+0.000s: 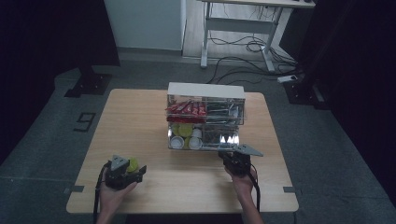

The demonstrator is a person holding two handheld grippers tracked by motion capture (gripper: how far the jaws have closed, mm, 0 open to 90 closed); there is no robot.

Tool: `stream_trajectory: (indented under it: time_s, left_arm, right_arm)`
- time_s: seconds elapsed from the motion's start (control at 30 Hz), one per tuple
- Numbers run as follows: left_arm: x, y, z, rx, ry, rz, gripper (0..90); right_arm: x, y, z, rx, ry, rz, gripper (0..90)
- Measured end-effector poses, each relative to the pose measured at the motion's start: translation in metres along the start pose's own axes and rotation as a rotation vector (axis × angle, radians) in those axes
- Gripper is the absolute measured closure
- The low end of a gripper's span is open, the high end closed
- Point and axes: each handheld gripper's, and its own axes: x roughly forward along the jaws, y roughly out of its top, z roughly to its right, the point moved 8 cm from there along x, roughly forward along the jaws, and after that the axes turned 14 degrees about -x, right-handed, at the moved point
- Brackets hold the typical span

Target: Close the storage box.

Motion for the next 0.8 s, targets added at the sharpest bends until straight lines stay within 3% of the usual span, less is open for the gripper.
stream_trajectory:
  time_s: [0.8]
  left_arm:
    - [0.0,-0.001,-0.001,-0.004,0.002,-0.001,25.5]
  right_arm:
    - [0.004,-0.021,0.006,0.026,-0.004,-0.035,87.7]
